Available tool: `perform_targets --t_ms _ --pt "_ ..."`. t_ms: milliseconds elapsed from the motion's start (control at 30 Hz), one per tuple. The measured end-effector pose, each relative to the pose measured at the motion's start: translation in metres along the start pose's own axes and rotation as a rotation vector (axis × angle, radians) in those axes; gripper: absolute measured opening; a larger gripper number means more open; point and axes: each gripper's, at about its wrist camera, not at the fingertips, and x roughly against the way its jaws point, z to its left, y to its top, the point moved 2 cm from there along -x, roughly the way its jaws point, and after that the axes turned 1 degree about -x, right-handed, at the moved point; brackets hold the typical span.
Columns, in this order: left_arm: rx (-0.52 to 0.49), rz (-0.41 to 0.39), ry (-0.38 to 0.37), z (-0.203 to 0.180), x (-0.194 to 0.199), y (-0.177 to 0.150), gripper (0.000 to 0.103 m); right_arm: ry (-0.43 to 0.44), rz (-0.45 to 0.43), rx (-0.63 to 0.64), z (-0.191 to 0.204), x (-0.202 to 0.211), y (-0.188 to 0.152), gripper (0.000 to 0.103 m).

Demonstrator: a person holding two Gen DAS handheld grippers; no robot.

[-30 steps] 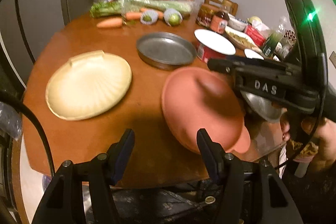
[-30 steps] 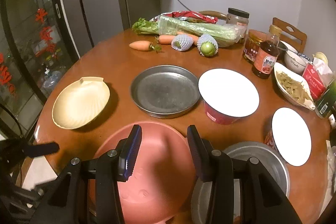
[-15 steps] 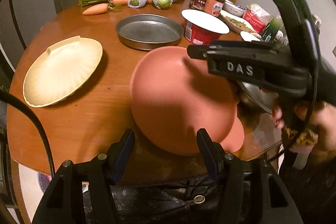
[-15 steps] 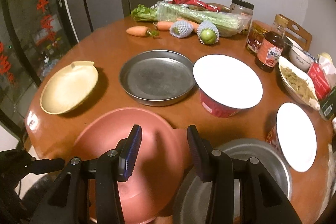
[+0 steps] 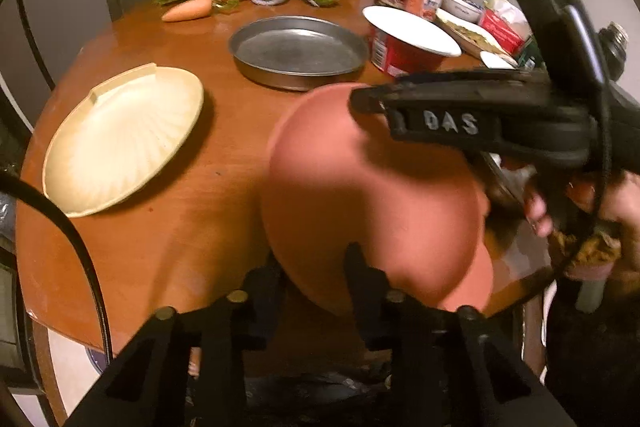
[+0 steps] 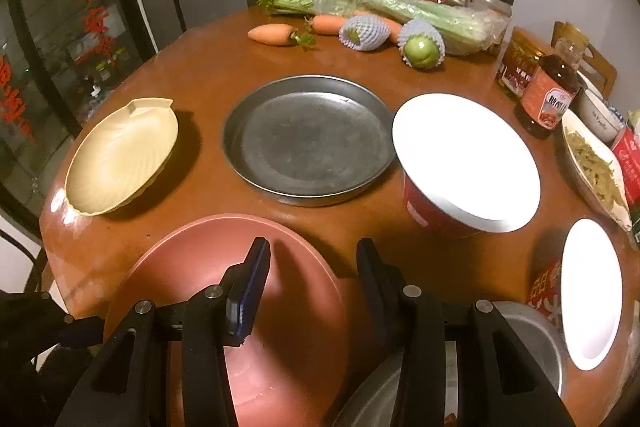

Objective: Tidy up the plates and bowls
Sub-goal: 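Lift the pink plate with the left tool over the cream shell plate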

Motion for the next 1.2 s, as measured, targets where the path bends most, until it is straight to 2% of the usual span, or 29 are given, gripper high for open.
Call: perform_targets --t_ms 100,333,600,767,800,867,933,1200 --pt "0.014 -0.001 0.003 0.009 -0.002 0.004 0.024 0.039 0.01 -0.01 0.003 -0.002 0.001 0.046" --pt "0.042 -0.024 0.031 0.033 -0.002 0.014 0.024 0.027 0.024 0.002 0.012 -0.005 0.002 0.047" --pt "0.051 -0.061 0.102 0.059 -0.003 0.024 0.024 0.047 0.049 0.014 0.029 -0.011 0.002 0.047" --pt "0.064 -0.101 0.081 0.066 0.01 0.023 0.024 0.061 0.051 0.015 0.035 -0.01 0.0 0.046" --pt "0.068 -0.107 0.079 0.067 0.014 0.022 0.025 0.06 0.051 0.01 0.034 -0.009 -0.001 0.046" --pt "0.078 -0.109 0.085 0.07 0.019 0.019 0.033 0.066 0.042 0.001 0.032 -0.007 -0.001 0.046" --pt "0.099 -0.1 0.075 0.072 0.021 0.014 0.052 0.067 0.036 -0.001 0.03 -0.004 -0.003 0.046" --pt "0.16 -0.037 0.046 0.067 0.013 -0.007 0.053 0.037 0.025 0.023 0.027 0.001 -0.011 0.036"
